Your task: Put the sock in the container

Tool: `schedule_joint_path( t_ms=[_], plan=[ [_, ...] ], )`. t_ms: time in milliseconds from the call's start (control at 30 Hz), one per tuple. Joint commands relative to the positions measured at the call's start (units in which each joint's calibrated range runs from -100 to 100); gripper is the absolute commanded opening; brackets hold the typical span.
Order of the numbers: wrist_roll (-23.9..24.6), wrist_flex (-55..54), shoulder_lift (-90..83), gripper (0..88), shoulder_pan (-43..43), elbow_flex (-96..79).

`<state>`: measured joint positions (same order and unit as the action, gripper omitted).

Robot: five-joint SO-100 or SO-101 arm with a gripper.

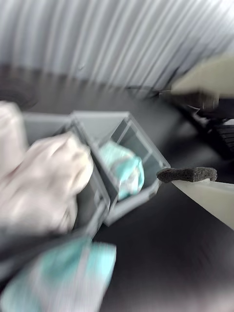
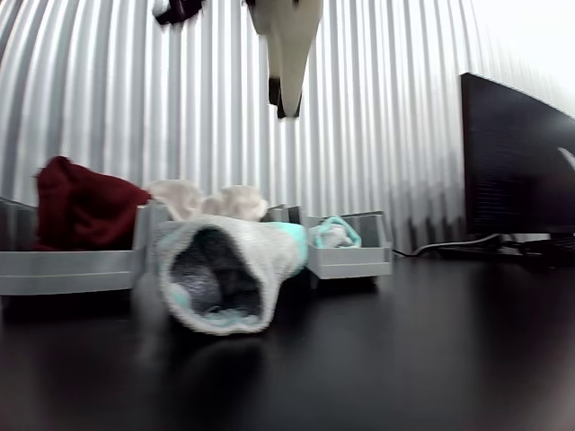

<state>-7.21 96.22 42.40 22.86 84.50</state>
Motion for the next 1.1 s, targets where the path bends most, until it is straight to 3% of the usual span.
schedule_joint_path(
  t_ms=[0,233,433,667,867,1067],
  plan=[
    [0.3,3.8,-7.0,1.7,-0.7,-1.2],
    [0.3,3.8,-17.0,1.4,-0.7,-14.3],
    [-0.1,3.8,-36.3,1.4,-1.8,-29.0],
    [0.0,2.9,-64.5,1.4,-10.4,-54.2],
    [0.2,-7.7,-89.1,1.4,-15.5,-80.1],
    [0.2,-24.2,-113.2,1.4,-15.4,-113.8]
  ],
)
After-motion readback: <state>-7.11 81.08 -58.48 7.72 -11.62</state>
